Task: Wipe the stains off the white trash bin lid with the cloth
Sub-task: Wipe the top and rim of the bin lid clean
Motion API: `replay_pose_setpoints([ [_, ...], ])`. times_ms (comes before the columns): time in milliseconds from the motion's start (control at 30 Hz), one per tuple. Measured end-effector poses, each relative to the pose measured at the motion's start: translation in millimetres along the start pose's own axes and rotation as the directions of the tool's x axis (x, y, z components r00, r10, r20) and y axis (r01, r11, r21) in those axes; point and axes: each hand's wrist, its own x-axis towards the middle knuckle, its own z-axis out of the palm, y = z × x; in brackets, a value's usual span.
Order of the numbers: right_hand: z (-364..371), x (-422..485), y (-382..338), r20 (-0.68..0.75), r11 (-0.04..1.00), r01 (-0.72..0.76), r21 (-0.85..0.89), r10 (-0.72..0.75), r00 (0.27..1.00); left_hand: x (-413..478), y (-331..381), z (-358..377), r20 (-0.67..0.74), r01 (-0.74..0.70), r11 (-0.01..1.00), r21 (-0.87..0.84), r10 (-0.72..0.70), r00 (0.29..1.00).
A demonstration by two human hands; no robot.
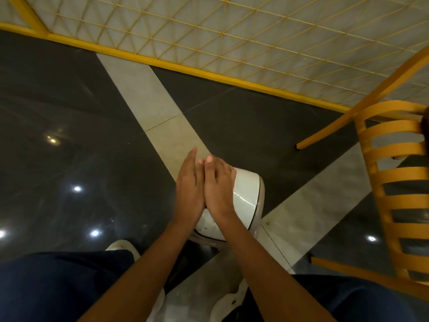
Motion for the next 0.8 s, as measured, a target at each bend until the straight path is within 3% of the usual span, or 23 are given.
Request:
replay_pose_setpoints([
  [67,-13.3,3.4,-3.5,0.09,0.944,-0.123,0.306,0.1,0.991,-11.4,1.8,8.2,0.114,-0.08,0.992,0.093,0.069,0.991],
  [100,-24.4,6.4,0.8,0.112,0.932,-0.136,0.337,0.103,0.988,-14.8,-2.6,13.8,0.175,-0.14,0.964,0.226,0.101,0.979],
  [167,-51.2,10.3,9.0,0.098,0.979,-0.043,0.199,0.024,0.995,-16.5,-13.6,23.6,0.237,-0.21,0.865,0.455,0.11,0.965],
  [233,-77.7,20.2,37.5,0.067,0.986,0.074,-0.148,-0.065,0.996,-12.3,-18.3,27.2,0.213,-0.204,0.835,0.512,0.106,0.971],
  [300,-93.5,24.9,64.9,0.185,0.92,0.13,-0.369,-0.065,0.981,-5.1,-19.8,26.2,0.187,-0.235,0.818,0.525,0.159,0.969],
  [367,-94.5,19.7,81.5,0.288,0.923,0.16,-0.35,-0.057,0.956,1.9,-19.4,20.6,0.202,-0.301,0.79,0.534,0.227,0.953],
  [467,-82.8,9.4,86.2,0.266,0.952,0.131,-0.277,-0.055,0.962,10.3,-25.8,9.9,0.237,-0.339,0.808,0.482,0.253,0.938],
  [567,-77.3,11.4,83.0,0.191,0.915,0.139,-0.379,-0.069,0.979,13.8,-32.1,6.0,0.233,-0.27,0.896,0.352,0.196,0.953],
  [667,-74.3,20.5,75.5,0.271,0.782,0.234,-0.578,-0.087,0.959,12.8,-36.1,8.5,0.194,-0.249,0.919,0.306,0.196,0.961],
  [800,-70.4,27.6,73.3,0.365,0.741,0.302,-0.599,-0.084,0.927,10.4,-35.6,8.3,0.195,-0.244,0.92,0.307,0.19,0.962],
])
